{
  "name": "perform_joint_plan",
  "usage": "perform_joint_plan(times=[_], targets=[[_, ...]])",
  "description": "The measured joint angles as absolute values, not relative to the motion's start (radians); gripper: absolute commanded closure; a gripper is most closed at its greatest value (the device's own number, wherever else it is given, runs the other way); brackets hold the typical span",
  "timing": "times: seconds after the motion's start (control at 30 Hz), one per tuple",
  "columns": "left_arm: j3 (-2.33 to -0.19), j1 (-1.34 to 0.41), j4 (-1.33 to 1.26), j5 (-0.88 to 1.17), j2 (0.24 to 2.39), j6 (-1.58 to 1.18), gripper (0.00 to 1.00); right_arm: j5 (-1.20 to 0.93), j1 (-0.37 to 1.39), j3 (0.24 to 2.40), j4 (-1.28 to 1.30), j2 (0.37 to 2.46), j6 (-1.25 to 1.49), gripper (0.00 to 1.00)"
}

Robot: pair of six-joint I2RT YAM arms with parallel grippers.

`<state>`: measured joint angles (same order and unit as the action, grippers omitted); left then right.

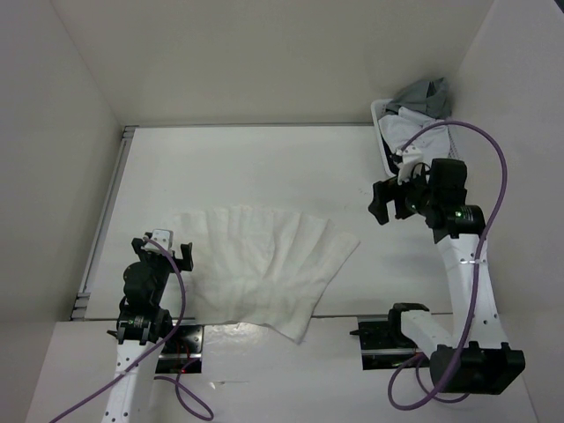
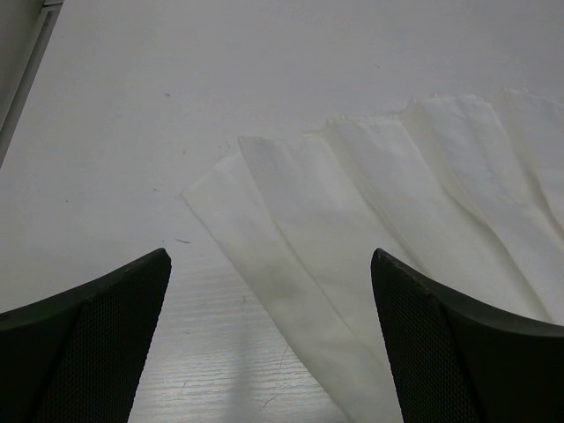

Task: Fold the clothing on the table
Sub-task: Move the skirt to the center of the board

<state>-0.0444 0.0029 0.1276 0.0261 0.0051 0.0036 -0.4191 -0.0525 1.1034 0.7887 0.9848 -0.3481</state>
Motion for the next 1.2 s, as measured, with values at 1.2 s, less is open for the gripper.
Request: perform_joint_plan(times=[1.2], targets=[[-1.592, 0.012, 0.565, -0.121, 1.089, 0.105, 0.0, -0.537, 0.135, 1.132, 0.846, 1.2, -0.385, 0.01]])
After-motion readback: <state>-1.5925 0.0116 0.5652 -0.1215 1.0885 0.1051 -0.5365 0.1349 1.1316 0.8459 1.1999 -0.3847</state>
